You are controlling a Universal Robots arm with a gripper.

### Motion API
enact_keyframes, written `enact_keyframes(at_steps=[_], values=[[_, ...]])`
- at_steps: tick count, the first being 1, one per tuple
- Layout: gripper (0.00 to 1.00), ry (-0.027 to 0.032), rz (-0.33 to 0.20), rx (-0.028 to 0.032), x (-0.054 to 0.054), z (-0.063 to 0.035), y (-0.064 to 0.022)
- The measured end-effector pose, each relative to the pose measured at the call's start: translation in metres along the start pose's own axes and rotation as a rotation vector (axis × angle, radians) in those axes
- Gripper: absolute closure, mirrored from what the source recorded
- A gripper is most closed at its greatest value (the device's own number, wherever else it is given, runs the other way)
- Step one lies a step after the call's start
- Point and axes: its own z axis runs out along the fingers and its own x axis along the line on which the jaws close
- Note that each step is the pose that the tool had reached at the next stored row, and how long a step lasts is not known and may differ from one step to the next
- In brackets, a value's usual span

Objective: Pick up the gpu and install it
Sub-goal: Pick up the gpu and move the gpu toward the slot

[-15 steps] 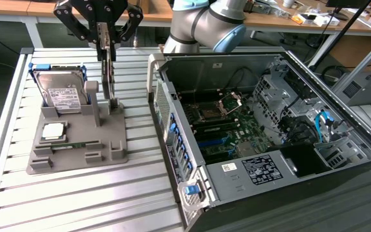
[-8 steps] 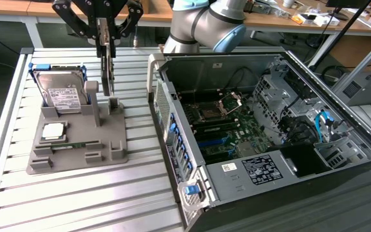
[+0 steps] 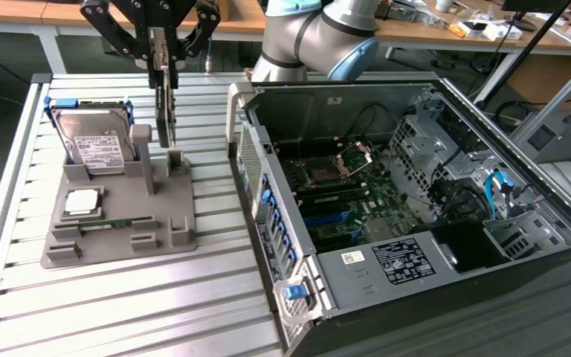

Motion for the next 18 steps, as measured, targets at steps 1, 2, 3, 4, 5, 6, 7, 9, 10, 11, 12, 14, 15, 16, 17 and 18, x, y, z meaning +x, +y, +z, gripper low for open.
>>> enact_keyframes(at_steps=[1, 2, 3, 4, 5, 6, 7, 9, 10, 11, 12, 14, 15, 16, 17, 18], values=[[0.73, 0.0, 0.0, 0.0, 0.0, 0.0, -0.0002], [0.73, -0.0001, 0.0, 0.0, -0.001, 0.0001, -0.0003], [0.73, -0.0001, 0.0, 0.0, -0.002, 0.0001, -0.0005], [0.73, -0.0001, 0.0, 0.0, -0.003, 0.0001, -0.0006], [0.73, -0.0002, 0.0, -0.0001, -0.005, 0.0002, -0.0005], [0.73, -0.0001, 0.0, -0.0001, -0.007, 0.0003, -0.0005], [0.73, -0.0001, 0.0, -0.0001, -0.008, 0.0003, -0.0005], [0.73, -0.0001, 0.0, -0.0001, -0.01, 0.0003, -0.0005], [0.73, 0.0, 0.0, -0.0001, -0.011, 0.0003, -0.0004], [0.73, 0.0, 0.0, 0.0, -0.012, 0.0003, -0.0004], [0.73, -0.0001, 0.0, -0.0001, -0.012, 0.0004, -0.0004], [0.73, -0.0002, 0.0, -0.0001, -0.014, 0.0005, -0.0003], [0.73, -0.0001, 0.0, -0.0001, -0.015, 0.0005, -0.0002], [0.73, -0.0001, 0.0, -0.0001, -0.016, 0.0005, -0.0002], [0.73, -0.0001, 0.0, -0.0001, -0.017, 0.0005, -0.0001], [0.73, -0.0001, 0.0, 0.0, -0.018, 0.0005, -0.0001]])
